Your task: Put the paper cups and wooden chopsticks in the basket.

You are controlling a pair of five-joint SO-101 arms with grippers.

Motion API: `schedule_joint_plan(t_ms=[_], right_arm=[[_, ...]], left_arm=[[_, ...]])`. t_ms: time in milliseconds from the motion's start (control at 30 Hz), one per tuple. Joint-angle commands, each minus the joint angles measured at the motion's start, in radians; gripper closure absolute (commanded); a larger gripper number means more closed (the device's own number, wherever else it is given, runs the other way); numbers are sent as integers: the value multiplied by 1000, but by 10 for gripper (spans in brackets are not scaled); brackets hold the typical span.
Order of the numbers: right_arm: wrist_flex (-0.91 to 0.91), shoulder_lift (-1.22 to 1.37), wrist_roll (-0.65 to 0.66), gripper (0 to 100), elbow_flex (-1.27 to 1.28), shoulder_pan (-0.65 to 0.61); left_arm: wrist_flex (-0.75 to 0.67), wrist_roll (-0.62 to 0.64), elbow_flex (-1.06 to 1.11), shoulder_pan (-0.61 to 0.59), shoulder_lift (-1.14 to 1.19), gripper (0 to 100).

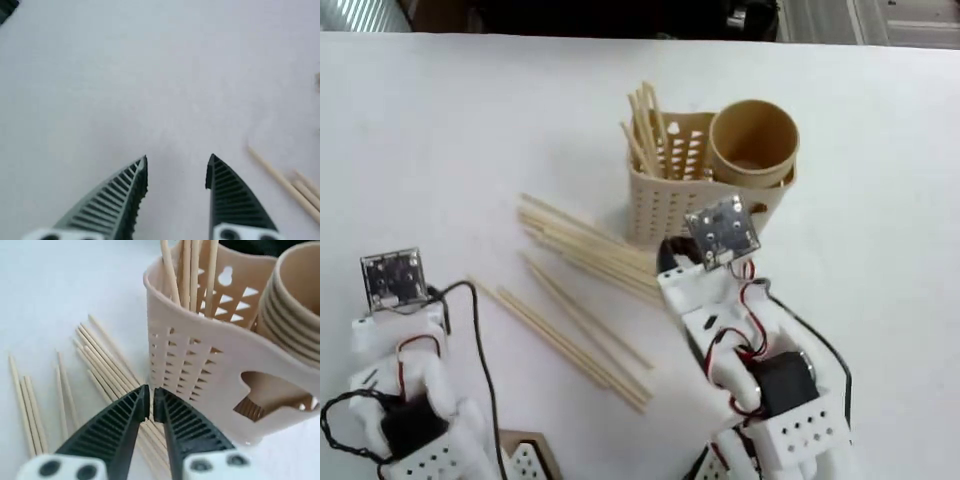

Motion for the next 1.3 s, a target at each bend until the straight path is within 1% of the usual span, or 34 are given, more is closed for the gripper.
schedule_joint_plan(t_ms=[0, 100, 167, 233, 333, 433, 567, 633, 667, 733, 900, 1000, 1133, 1267], right_arm=[[-28, -13, -6, 981, 57, 36], [-127, -13, -11, 981, 138, 73], [-173, -15, -12, 981, 163, 120], [-191, -15, -21, 981, 164, 173], [-194, -22, -87, 981, 160, 245], [-226, -22, -98, 981, 160, 300], [-252, -22, -110, 981, 160, 361], [-265, -22, -129, 981, 160, 374], [-266, -22, -129, 981, 160, 374], [-266, -22, -127, 981, 160, 374], [-271, -22, -126, 981, 160, 374], [-271, -22, -126, 981, 160, 375], [-271, -22, -126, 981, 160, 381], [-277, -22, -127, 981, 146, 426]], left_arm=[[153, -89, -244, 124, -8, 801], [196, -126, -319, 226, 68, 801], [201, -152, -371, 266, 186, 801], [201, -210, -439, 294, 340, 797], [213, -390, -551, 344, 591, 765], [270, -608, -646, 397, 811, 715], [284, -953, -697, 409, 1013, 730], [256, -1074, -695, 414, 1081, 732], [232, -1097, -694, 427, 1113, 732], [172, -1097, -694, 460, 1173, 731], [87, -1092, -695, 598, 1349, 732], [55, -1054, -698, 680, 1428, 732], [28, -1017, -694, 792, 1474, 732], [-12, -991, -692, 872, 1497, 732]])
